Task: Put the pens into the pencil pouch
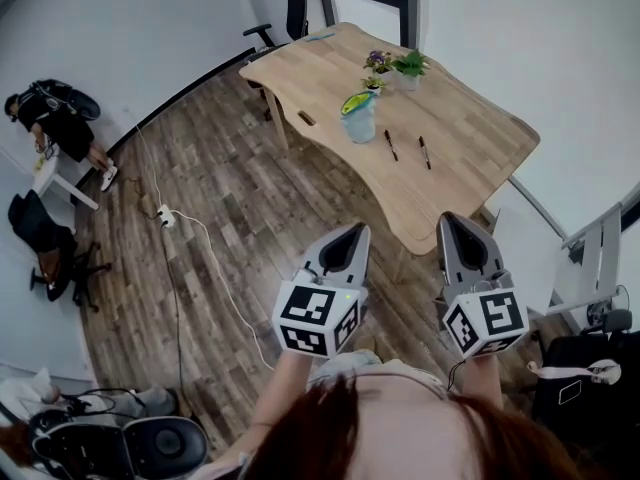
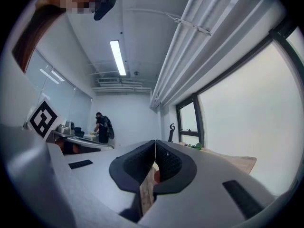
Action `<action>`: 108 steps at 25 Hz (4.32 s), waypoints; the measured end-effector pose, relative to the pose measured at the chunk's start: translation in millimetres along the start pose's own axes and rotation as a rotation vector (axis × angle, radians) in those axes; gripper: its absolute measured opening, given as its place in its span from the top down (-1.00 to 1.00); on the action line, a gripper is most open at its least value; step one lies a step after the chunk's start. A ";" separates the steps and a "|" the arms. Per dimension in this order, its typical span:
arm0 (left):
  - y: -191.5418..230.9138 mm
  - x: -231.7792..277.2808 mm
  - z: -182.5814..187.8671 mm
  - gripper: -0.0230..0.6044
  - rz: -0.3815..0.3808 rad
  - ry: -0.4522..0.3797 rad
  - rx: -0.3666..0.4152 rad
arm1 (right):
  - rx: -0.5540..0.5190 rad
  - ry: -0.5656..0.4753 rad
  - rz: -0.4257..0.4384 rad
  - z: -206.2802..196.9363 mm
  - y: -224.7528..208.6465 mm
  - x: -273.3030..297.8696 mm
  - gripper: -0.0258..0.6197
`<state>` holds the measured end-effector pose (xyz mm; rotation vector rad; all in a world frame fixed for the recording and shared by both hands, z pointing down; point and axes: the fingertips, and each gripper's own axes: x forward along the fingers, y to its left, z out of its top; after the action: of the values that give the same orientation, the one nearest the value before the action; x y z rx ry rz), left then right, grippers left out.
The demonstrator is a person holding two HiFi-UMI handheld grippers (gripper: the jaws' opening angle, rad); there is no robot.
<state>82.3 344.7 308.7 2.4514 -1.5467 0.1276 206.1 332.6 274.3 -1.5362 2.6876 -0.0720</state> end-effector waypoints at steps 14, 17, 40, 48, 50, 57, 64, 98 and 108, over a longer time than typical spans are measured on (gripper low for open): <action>68.3 28.5 4.7 0.92 -0.057 0.023 -0.012 | 0.012 0.033 -0.072 -1.0 1.5 63.1 0.92; 80.0 37.8 5.4 0.92 -0.062 0.031 -0.018 | 0.003 0.048 -0.083 -2.3 -1.7 77.3 0.92; 180.0 205.8 44.1 0.92 -0.037 0.037 -0.029 | -0.031 0.143 -0.089 -16.2 -106.7 242.5 0.92; 226.2 270.9 52.3 0.92 0.014 0.077 -0.041 | -0.025 0.182 -0.087 -26.2 -153.0 295.3 0.91; 236.2 283.2 52.7 0.92 0.024 0.096 -0.035 | -0.025 0.196 -0.085 -29.7 -160.7 306.2 0.91; 264.7 313.4 44.0 0.91 0.011 0.169 -0.041 | -0.026 0.251 -0.087 -49.1 -176.1 339.0 0.90; 288.1 348.9 34.6 0.84 -0.062 0.234 -0.035 | -0.019 0.326 -0.137 -78.0 -192.3 364.0 0.86; 320.1 465.0 -67.6 0.56 -0.309 0.696 -0.052 | 0.128 0.999 -0.226 -328.9 -287.8 387.5 0.66; 322.2 468.0 -73.1 0.78 -0.299 0.707 -0.090 | 0.192 1.139 -0.234 -374.9 -298.9 385.7 0.64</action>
<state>0.9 -180.3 522.9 2.1739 -0.8560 0.7536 244.2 -144.5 661.0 -2.1462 2.9427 -1.5945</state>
